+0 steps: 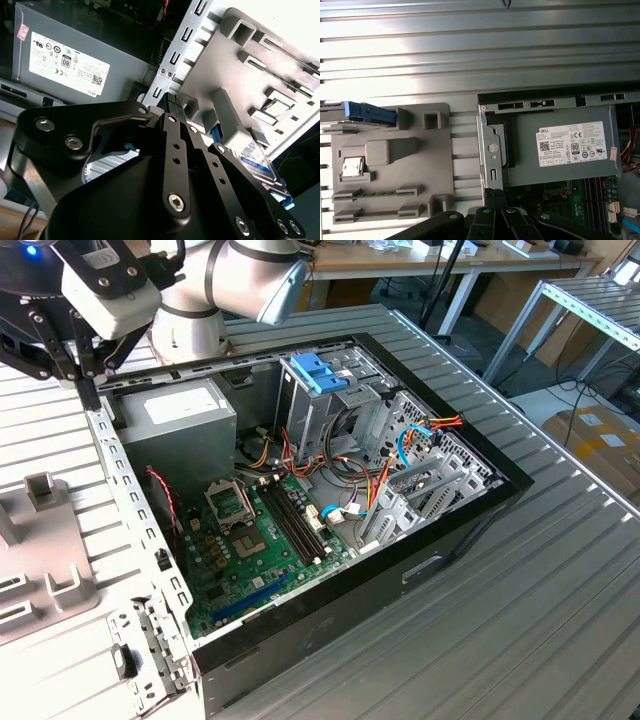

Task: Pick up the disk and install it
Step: 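Reach for the disk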

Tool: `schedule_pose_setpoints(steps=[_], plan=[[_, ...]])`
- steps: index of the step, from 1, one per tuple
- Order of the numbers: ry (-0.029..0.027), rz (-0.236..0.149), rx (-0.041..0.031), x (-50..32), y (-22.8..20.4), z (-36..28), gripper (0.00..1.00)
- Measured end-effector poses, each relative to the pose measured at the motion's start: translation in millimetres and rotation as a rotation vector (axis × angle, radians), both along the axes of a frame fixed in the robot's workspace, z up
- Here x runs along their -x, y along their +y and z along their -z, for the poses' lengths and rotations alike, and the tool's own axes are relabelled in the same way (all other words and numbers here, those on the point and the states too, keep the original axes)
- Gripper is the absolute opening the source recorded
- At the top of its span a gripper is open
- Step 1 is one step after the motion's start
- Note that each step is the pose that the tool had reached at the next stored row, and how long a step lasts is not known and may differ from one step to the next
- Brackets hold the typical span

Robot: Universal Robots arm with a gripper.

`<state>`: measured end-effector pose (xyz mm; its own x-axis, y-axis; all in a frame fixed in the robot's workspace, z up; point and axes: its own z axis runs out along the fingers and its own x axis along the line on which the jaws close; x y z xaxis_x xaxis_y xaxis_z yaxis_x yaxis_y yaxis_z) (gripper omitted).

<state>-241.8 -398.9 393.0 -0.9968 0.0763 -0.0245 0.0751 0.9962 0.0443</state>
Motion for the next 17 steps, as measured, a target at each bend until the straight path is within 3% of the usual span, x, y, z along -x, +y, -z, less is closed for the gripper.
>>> schedule_pose_setpoints(steps=[17], plan=[[0.0, 0.0, 0.0, 12.9, 0.0, 0.0, 0.11]])
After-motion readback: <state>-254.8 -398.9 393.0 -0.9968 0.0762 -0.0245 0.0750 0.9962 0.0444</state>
